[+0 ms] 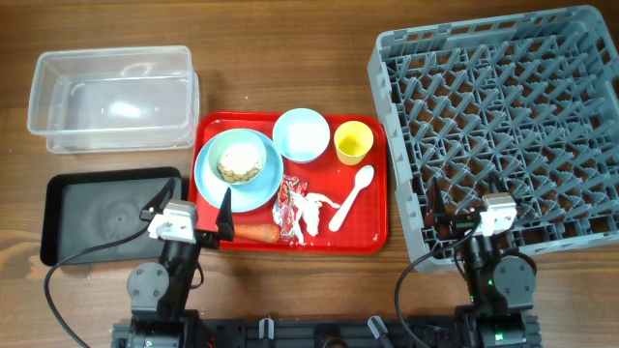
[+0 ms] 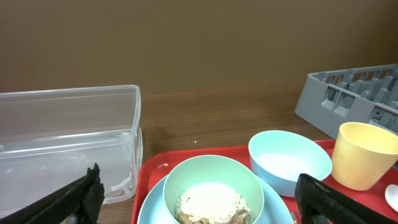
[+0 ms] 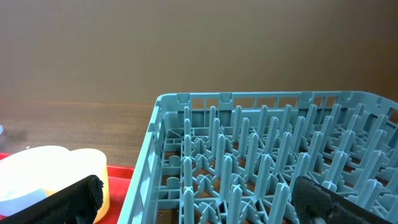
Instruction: Sort waste into correct bins and load items into the dishwasher rack
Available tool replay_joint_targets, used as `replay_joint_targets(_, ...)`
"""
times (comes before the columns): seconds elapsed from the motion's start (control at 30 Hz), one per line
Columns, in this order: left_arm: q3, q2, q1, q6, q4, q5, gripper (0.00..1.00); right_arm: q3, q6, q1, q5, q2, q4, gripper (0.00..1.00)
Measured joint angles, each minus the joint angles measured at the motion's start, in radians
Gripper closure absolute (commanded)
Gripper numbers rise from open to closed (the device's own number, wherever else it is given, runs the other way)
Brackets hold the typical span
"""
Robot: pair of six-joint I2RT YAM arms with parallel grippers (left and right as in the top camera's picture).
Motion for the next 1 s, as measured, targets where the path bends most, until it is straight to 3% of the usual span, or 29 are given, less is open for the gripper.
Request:
replay_joint_targets(0.7,0.0,0.0,0.0,-0.005,0.002,0.001,0.0,0.0,0.003,0.0,0.0,0.0,0.032,0.0)
replay_joint_targets(0.83,0.001,0.0,0.0,-0.092,0.001,0.004,0.0,0.002,0.012,0.0,0.0,0.0,0.035,0.0)
replay_joint_targets(1.0,0.092,0.024,0.0,-0.164,-0.128,0.007,0.0,0.103,0.034,0.0,0.0,0.011,-0.118,0.0)
